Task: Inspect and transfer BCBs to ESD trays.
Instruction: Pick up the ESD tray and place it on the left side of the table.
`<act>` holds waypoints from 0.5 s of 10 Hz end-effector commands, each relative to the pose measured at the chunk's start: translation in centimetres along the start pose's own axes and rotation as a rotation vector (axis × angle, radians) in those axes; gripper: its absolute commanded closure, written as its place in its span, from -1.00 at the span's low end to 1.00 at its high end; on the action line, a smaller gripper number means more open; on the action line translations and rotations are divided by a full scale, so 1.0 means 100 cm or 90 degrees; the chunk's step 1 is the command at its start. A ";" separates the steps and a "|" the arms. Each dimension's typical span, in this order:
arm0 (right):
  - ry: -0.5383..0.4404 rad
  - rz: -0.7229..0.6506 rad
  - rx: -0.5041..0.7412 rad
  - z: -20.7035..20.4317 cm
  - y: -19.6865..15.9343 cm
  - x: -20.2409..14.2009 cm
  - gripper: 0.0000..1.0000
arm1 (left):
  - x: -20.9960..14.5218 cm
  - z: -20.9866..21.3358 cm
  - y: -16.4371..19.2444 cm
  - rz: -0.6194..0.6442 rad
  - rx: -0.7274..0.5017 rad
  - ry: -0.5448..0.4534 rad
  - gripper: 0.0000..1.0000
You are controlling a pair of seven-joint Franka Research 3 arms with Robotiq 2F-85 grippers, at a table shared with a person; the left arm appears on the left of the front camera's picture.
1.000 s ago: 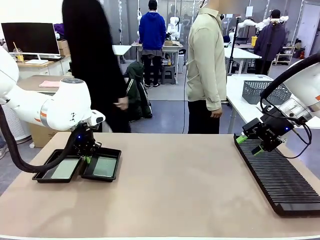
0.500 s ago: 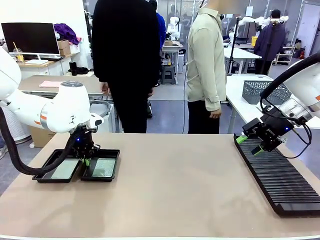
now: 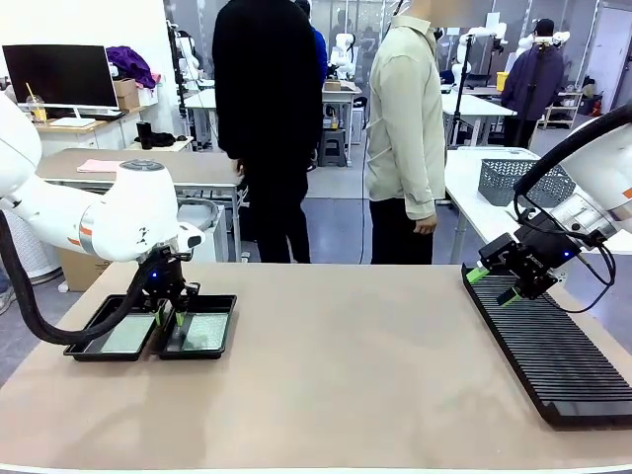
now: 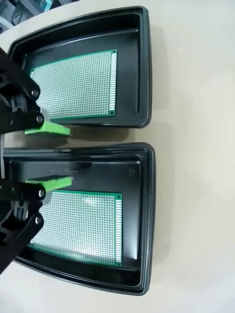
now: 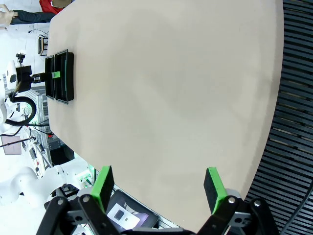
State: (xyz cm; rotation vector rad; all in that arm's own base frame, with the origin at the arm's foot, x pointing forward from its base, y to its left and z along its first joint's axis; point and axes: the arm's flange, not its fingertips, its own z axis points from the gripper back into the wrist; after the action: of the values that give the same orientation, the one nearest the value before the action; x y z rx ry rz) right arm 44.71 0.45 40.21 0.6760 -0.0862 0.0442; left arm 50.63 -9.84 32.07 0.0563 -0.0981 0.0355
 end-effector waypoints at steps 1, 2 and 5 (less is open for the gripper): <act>-0.008 -0.004 -0.004 -0.001 0.001 0.001 -0.96 | -0.004 0.008 -0.001 -0.005 0.003 -0.018 -0.27; -0.008 -0.004 -0.004 -0.001 0.001 0.001 -0.96 | -0.005 0.013 -0.001 -0.011 -0.003 -0.019 -0.27; -0.008 -0.004 -0.004 -0.001 0.001 0.001 -0.96 | -0.009 0.033 -0.005 -0.028 -0.012 -0.021 -0.27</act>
State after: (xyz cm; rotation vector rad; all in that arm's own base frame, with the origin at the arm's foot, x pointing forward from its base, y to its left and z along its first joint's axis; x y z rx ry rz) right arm 44.71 0.45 40.21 0.6760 -0.0862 0.0442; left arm 50.28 -10.67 34.65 0.0520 -0.1396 0.0180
